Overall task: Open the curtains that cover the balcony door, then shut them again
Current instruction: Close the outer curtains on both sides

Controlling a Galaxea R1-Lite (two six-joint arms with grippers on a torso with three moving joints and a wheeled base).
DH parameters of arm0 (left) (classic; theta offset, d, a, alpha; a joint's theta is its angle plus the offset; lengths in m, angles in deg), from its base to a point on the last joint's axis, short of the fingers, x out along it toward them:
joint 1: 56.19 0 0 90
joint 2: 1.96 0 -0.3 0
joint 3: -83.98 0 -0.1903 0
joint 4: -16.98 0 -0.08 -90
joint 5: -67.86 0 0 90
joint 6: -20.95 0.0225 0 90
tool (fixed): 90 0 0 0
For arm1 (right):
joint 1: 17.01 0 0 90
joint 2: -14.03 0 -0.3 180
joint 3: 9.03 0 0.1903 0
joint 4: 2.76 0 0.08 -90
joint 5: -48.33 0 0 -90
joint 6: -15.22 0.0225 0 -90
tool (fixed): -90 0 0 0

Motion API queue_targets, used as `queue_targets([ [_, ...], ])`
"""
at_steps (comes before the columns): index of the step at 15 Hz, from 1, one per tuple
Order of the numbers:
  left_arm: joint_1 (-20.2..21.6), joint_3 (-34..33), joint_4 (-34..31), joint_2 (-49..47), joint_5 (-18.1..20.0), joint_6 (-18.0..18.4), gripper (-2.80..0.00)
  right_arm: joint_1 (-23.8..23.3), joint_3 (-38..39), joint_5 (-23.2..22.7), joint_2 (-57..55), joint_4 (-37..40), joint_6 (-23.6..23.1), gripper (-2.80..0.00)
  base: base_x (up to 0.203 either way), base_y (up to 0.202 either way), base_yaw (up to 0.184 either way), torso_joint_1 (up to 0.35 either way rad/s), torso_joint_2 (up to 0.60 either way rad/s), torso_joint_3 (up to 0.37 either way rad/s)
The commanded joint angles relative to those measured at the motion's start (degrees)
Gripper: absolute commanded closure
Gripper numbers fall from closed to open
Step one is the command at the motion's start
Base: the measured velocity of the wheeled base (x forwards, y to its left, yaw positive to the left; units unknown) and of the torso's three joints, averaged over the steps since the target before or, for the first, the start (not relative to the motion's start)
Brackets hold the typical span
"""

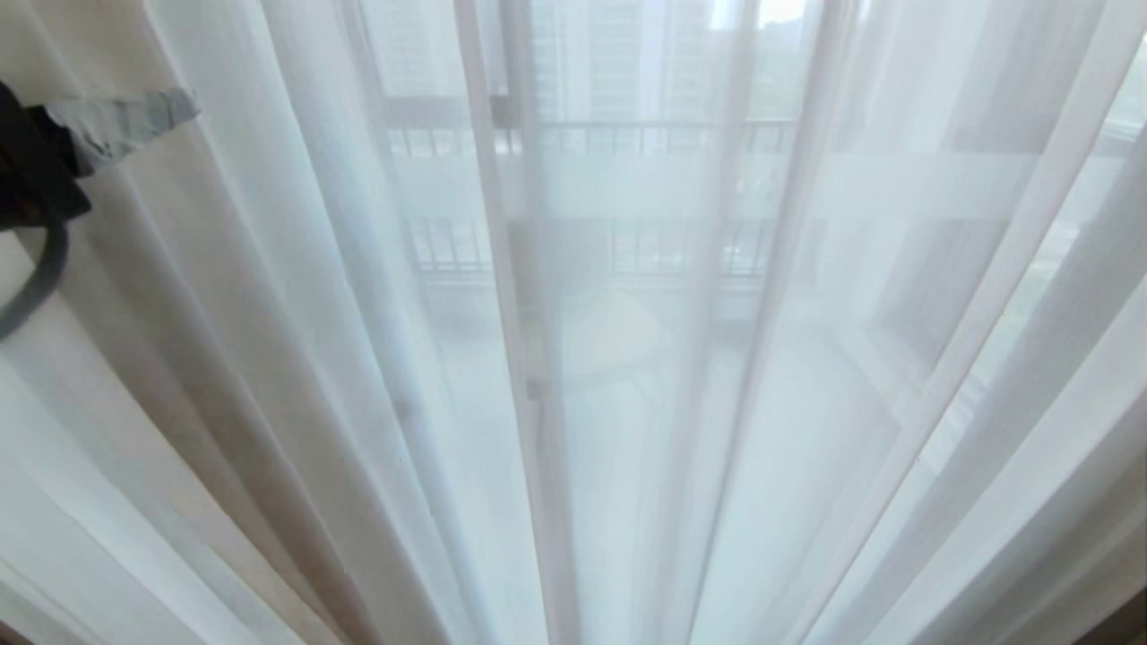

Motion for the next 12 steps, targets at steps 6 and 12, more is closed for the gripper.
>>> queue_targets([
  [6, 0.5, -9.5, -6.6, 18.3, -0.5, 1.2, -2.80, 0.1, 0.0, 0.0, 0.0, 0.1, 0.0, 0.00, 0.000, 0.000, 0.000, 0.000, 0.00, 0.000],
  [12, 0.8, -12.7, -9.9, 26.3, -0.9, 1.7, -2.80, 0.1, 0.0, 0.0, 0.0, 0.0, 0.0, 0.00, 0.000, 0.000, 0.000, 0.000, 0.00, 0.000],
])
